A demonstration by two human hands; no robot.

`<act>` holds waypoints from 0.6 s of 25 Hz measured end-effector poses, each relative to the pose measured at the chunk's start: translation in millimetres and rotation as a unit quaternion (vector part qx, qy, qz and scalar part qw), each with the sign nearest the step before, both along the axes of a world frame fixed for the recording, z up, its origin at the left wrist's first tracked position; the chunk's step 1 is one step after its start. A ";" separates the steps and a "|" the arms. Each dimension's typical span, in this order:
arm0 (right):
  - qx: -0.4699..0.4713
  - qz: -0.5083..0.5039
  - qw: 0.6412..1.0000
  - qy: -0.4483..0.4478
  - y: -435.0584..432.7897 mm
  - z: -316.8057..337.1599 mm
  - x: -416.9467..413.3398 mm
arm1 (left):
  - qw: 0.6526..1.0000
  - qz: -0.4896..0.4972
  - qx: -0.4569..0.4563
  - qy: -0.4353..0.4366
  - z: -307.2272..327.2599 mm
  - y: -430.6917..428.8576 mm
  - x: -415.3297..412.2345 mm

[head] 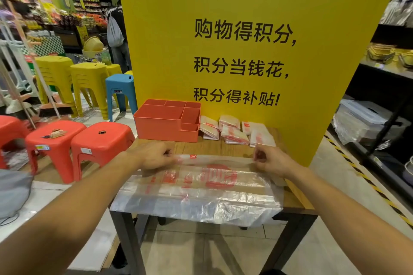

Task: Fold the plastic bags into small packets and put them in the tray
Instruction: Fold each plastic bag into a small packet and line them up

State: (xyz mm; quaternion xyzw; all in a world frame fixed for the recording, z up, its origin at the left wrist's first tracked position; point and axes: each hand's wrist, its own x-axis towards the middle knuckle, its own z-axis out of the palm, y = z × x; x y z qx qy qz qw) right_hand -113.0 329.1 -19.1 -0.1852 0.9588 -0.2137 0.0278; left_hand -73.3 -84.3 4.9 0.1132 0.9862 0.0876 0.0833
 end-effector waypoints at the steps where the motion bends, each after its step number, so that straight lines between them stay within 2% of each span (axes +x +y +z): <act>1: -0.009 0.002 1.000 -0.015 -2.0 0.7 2.8 | 1.000 -0.007 0.016 0.000 -2.7 -1.1 -1.9; 5: -0.046 0.016 0.999 -0.012 0.7 4.4 3.6 | 0.999 -0.039 0.014 0.011 -7.9 -6.2 -11.1; 7: -0.050 0.009 0.997 -0.053 11.7 8.7 -0.2 | 0.999 -0.034 0.034 0.008 -9.5 -13.0 -16.9; 10: -0.008 -0.007 0.994 -0.110 25.3 15.2 -0.3 | 1.000 -0.014 0.010 0.014 -15.9 -27.2 -27.5; 13: 0.042 -0.009 0.995 -0.094 31.5 21.1 -3.4 | 1.000 -0.008 0.021 0.002 -19.0 -35.9 -34.6; 15: 0.030 -0.007 0.994 -0.107 36.4 27.7 -5.1 | 0.999 -0.014 0.029 -0.007 -18.7 -35.7 -35.9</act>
